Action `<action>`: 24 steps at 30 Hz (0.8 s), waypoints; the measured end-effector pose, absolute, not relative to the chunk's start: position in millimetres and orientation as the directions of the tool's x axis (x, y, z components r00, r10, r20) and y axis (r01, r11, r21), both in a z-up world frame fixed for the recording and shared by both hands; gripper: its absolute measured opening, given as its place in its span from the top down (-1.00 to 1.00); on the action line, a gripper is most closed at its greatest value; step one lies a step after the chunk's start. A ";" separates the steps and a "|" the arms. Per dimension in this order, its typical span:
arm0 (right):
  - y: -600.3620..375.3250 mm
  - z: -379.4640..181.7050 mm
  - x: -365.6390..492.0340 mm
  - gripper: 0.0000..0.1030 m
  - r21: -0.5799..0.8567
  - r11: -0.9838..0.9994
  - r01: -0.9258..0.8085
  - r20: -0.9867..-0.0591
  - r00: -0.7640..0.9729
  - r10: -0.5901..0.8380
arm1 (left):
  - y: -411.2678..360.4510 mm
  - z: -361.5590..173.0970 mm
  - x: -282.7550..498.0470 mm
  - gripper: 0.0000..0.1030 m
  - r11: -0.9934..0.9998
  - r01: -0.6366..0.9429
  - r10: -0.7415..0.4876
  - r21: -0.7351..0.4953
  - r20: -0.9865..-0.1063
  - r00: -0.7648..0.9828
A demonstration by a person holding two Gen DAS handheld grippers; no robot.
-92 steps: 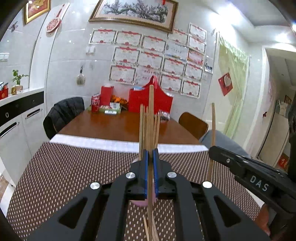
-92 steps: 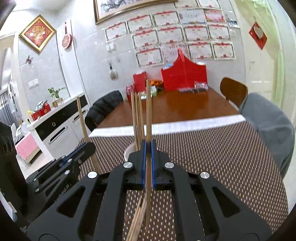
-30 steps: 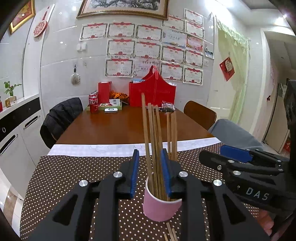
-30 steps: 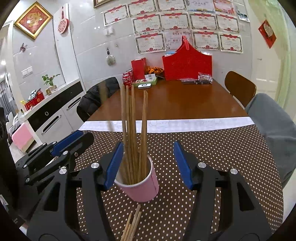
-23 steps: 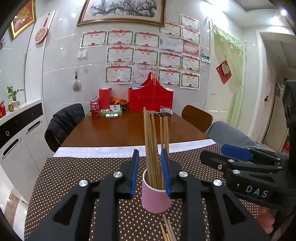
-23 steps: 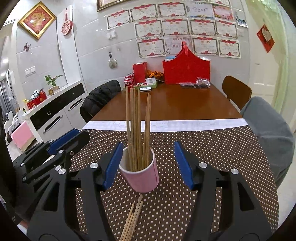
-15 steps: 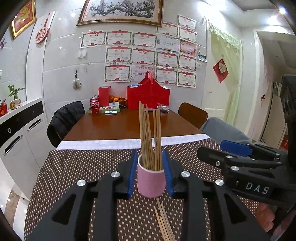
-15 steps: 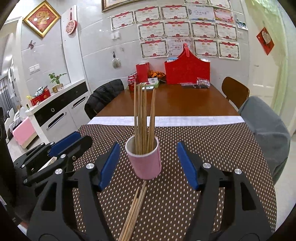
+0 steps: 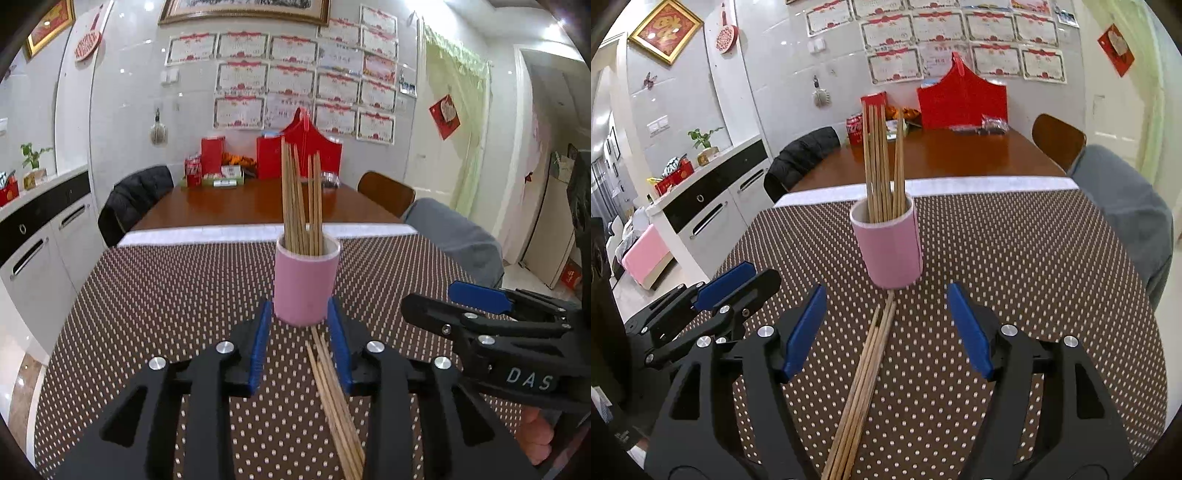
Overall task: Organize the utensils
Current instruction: 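Move the right gripper back down to the chopsticks pile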
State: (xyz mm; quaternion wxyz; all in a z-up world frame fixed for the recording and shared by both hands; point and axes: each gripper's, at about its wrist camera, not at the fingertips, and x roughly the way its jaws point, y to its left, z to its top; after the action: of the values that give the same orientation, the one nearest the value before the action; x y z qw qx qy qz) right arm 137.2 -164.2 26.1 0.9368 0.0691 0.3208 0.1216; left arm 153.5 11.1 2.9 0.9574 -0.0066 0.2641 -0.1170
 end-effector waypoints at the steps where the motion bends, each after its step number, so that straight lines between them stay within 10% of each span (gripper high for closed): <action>1: -163.8 20.8 135.8 -0.39 0.202 0.963 -0.178 -0.591 0.762 0.265 | 11.8 -2.8 152.9 0.38 0.972 0.222 -0.227 -0.073 -0.514 0.827; 24: -152.7 -77.0 147.4 -0.40 0.163 0.978 -0.133 -0.780 0.590 0.210 | 24.0 -83.6 155.0 0.31 0.977 0.189 -0.206 -0.101 -0.681 0.702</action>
State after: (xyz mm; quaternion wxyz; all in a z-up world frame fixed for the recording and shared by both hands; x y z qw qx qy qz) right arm 147.4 -152.7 -77.0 0.8905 0.0436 0.4426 0.0961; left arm 155.0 24.0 -83.6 0.9226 -0.0117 0.3706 -0.1070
